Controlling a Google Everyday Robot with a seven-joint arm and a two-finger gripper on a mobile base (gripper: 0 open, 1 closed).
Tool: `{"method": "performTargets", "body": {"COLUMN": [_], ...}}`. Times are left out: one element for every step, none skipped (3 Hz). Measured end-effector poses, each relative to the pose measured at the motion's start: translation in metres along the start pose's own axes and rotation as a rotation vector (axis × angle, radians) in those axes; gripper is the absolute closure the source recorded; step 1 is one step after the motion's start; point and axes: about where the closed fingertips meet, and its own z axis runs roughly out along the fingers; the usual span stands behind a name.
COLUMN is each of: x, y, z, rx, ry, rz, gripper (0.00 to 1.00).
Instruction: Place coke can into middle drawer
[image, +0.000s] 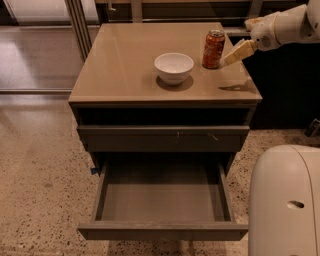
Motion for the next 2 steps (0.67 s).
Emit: {"method": "performTargets", "body": {"x": [0.0050, 0.0115], "y": [-0.0047, -0.0110], "z": [-0.0015, 0.0074], "rx": [0.018, 0.036], "ry": [-0.001, -0.022], "rz": [0.013, 0.029], "gripper": [0.00, 0.00]}}
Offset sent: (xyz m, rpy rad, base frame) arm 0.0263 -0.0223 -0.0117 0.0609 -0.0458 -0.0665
